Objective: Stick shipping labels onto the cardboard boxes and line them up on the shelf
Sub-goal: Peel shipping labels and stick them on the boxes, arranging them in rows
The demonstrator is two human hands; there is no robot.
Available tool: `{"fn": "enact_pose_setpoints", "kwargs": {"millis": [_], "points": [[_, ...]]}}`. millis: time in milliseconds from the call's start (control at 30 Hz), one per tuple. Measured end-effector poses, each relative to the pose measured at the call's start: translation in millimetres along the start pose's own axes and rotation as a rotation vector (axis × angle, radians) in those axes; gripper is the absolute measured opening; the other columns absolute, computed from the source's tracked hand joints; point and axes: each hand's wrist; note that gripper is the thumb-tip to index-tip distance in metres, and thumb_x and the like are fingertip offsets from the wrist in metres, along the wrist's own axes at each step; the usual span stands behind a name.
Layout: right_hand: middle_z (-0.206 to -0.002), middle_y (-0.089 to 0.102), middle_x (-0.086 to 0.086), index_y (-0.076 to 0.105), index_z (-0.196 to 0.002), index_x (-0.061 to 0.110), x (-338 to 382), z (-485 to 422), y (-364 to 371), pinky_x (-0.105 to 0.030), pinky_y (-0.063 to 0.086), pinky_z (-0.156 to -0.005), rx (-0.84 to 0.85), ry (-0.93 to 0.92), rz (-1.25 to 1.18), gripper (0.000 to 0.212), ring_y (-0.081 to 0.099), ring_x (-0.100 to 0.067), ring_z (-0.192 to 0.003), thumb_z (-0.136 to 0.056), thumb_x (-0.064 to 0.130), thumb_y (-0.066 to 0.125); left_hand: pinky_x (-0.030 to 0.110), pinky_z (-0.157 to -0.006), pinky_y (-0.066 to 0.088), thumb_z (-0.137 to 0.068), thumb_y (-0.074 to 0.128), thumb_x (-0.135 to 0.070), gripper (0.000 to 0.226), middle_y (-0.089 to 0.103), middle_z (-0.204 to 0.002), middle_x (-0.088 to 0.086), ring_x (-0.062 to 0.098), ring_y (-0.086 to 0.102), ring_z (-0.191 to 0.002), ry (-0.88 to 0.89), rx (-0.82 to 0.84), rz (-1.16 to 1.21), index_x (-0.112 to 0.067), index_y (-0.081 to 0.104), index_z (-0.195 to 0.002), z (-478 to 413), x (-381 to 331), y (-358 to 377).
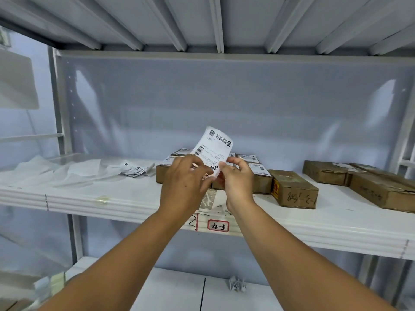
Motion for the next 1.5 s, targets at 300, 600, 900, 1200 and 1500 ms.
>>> {"fn": "enact_pose_setpoints", "kwargs": {"millis": [300, 600, 900, 1200, 1500], "points": [[-0.08, 0.067, -0.01, 0.06, -0.084, 0.007, 1.1, 9.2, -1.6, -0.02, 0.05, -0.045, 0.075, 0.199, -0.312, 0.014, 0.066, -0.013, -0.056, -0.095, 0.005, 0.052, 0.024, -0.092, 0.033, -0.082, 0.07, -0.021, 0.031, 0.06, -0.121, 0.0, 0.024, 0.047, -0.115, -0.239, 0.111, 0.094, -0.016, 0.068, -0.113, 9.6, 3.3, 9.9], [-0.078, 0.068, -0.008, 0.062, -0.094, 0.006, -7.4, 13.7, 2.5, -0.025, 0.057, -0.061, 0.258, 0.285, -0.36, 0.01, 0.065, -0.015, -0.065, -0.094, 0.004, 0.053, 0.018, -0.094, 0.033, -0.088, 0.061, -0.014, 0.034, 0.048, -0.138, 0.003, 0.02, 0.046, -0.124, -0.255, 0.165, 0.14, -0.011, 0.062, -0.122, 10.4, 4.5, 15.1], [-0.065, 0.067, -0.002, 0.065, -0.086, 0.008, -11.2, 17.3, 3.0, -0.022, 0.056, -0.069, 0.382, 0.34, -0.213, 0.018, 0.065, -0.01, -0.06, -0.092, -0.002, 0.052, 0.006, -0.085, 0.036, -0.085, 0.065, -0.003, 0.029, 0.058, -0.125, 0.004, 0.021, 0.058, -0.108, -0.395, 0.102, 0.352, -0.009, 0.066, -0.113, 10.3, 9.3, 10.3], [-0.076, 0.071, -0.006, 0.065, -0.092, 0.006, -12.1, 19.6, 5.1, -0.022, 0.057, -0.075, 0.379, 0.218, -0.311, 0.021, 0.067, -0.012, -0.07, -0.089, -0.01, 0.052, 0.025, -0.084, 0.041, -0.084, 0.069, -0.025, 0.024, 0.059, -0.11, -0.004, 0.019, 0.05, -0.106, -0.415, 0.027, 0.249, -0.02, 0.072, -0.107, 16.0, 12.8, 6.6], [-0.072, 0.067, -0.007, 0.063, -0.082, 0.006, -16.6, 23.1, 13.6, -0.024, 0.057, -0.073, 0.316, 0.124, -0.172, 0.02, 0.065, -0.012, -0.064, -0.087, -0.011, 0.054, 0.013, -0.081, 0.024, -0.088, 0.062, -0.032, 0.019, 0.068, -0.101, -0.009, 0.015, 0.046, -0.113, -0.461, 0.069, 0.138, -0.026, 0.071, -0.103, 17.6, 12.6, 3.1]]}}
Point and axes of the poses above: each hand's wrist, its own z-axis away from the middle knuckle, its own y-axis out of the palm, x = y × z
